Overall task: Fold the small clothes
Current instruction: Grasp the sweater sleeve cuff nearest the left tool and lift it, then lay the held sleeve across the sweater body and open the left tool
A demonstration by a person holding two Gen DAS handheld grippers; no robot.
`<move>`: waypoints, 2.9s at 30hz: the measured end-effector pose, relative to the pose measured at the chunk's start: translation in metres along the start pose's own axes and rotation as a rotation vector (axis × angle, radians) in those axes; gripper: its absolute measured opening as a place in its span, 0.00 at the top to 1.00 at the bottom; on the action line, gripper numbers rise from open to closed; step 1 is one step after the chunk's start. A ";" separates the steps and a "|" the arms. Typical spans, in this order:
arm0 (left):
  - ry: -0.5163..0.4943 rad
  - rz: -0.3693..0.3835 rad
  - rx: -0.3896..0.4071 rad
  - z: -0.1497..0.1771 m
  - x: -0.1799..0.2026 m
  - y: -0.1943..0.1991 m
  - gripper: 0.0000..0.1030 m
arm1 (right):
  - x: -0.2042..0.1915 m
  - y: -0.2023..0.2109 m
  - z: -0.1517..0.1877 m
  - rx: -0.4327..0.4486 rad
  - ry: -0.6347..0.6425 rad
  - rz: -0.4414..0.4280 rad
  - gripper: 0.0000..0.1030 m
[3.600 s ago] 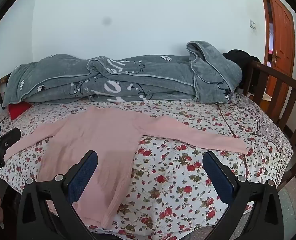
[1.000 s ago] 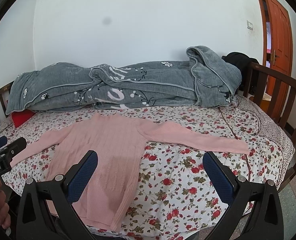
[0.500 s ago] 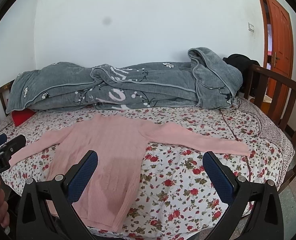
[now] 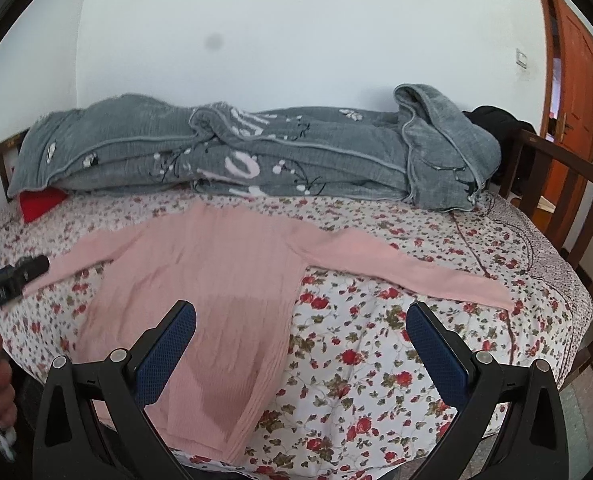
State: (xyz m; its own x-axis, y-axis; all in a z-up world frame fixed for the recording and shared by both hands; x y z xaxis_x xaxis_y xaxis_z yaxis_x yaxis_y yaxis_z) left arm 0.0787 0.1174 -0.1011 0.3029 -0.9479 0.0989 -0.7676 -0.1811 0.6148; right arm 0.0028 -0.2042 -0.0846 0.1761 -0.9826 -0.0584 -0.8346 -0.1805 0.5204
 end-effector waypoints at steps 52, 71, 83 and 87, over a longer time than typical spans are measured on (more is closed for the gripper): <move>0.277 -0.187 0.045 -0.086 -0.184 -0.094 0.91 | 0.009 -0.104 0.058 -0.068 -0.049 -0.201 0.00; -0.249 0.199 -0.028 -0.050 0.275 -0.148 0.91 | 0.179 -0.033 0.072 -0.027 -0.170 0.021 0.00; -0.419 0.207 -0.185 0.020 0.292 -0.173 0.37 | 0.178 -0.053 0.079 -0.084 -0.148 0.020 0.00; -0.343 0.144 -0.037 -0.021 0.224 -0.156 0.21 | 0.151 -0.083 0.051 -0.061 -0.108 -0.036 0.00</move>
State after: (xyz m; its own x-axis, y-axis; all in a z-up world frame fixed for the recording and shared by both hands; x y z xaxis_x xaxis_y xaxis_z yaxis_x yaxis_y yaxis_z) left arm 0.2776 -0.0613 -0.1585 -0.0186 -0.9968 -0.0776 -0.7656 -0.0357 0.6423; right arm 0.0722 -0.3400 -0.1807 0.1453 -0.9751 -0.1674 -0.7951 -0.2158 0.5668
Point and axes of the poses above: each gripper's, at about its wrist camera, not at the fingertips, and y roughly against the way its jaws point, x to its right, z to its underside, the point moved 5 cm from there along -y, roughly the way its jaws point, and after that the axes turned 12 degrees about -z, right-handed, at the moved point
